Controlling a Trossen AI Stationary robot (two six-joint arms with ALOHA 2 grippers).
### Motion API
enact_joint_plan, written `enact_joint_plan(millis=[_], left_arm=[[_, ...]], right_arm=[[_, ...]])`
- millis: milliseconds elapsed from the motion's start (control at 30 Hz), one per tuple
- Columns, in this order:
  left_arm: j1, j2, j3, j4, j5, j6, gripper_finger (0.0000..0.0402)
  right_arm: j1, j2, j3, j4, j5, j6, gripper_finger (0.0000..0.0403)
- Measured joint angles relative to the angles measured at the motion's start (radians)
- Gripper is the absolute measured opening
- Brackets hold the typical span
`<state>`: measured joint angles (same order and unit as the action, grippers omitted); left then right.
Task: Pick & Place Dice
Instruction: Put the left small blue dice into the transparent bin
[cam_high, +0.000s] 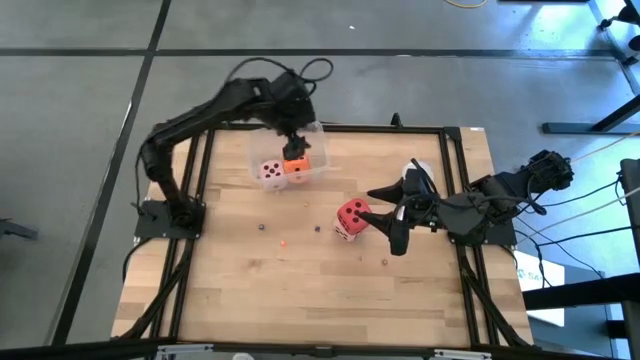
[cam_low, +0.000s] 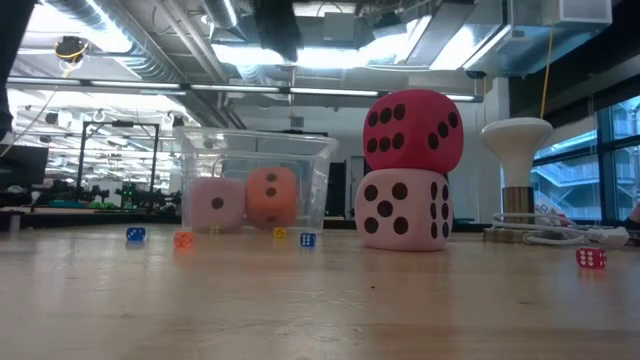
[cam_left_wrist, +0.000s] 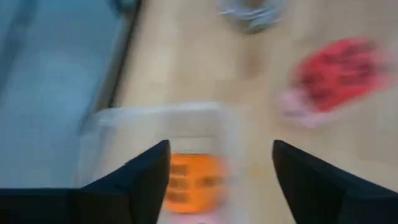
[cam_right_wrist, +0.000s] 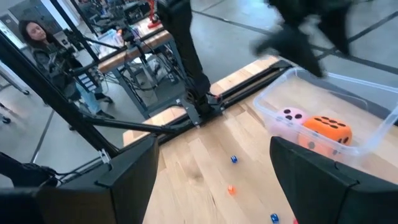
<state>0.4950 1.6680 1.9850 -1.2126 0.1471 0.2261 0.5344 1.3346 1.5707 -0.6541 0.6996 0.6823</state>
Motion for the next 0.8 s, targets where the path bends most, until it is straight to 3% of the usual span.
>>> enact_joint_plan(millis=[67, 133, 267, 433, 500, 667, 800], left_arm=[[-0.026, -0.045, -0.001, -0.049, 0.06, -0.047, 0.0238], [-0.064, -0.095, -0.014, -0.099, 0.054, -0.084, 0.0218], [-0.182, -0.237, -0.126, -0.097, -0.075, -0.237, 0.0191], [-0.371, -0.488, -0.385, 0.03, -0.374, -0.503, 0.0178], [-0.444, -0.587, -0.505, 0.081, -0.448, -0.621, 0.0177], [-0.637, -0.71, -0.817, 0.143, -0.468, -0.841, 0.0179], [-0.773, -0.718, -1.01, 0.264, -0.516, -0.882, 0.0174]], right_arm=[[0.005, -0.003, 0.0, -0.017, 0.0, 0.011, 0.0304], [0.011, -0.005, 0.0, -0.029, 0.0, 0.013, 0.0304], [0.013, -0.006, 0.0, -0.043, 0.0, 0.013, 0.0304], [0.013, -0.006, 0.0, -0.045, 0.0, 0.005, 0.0304], [0.013, -0.007, 0.0, -0.046, 0.0, -0.003, 0.0304], [0.013, -0.008, 0.0, -0.045, 0.0, -0.006, 0.0304], [0.013, -0.008, 0.0, -0.043, 0.0, -0.01, 0.0304]])
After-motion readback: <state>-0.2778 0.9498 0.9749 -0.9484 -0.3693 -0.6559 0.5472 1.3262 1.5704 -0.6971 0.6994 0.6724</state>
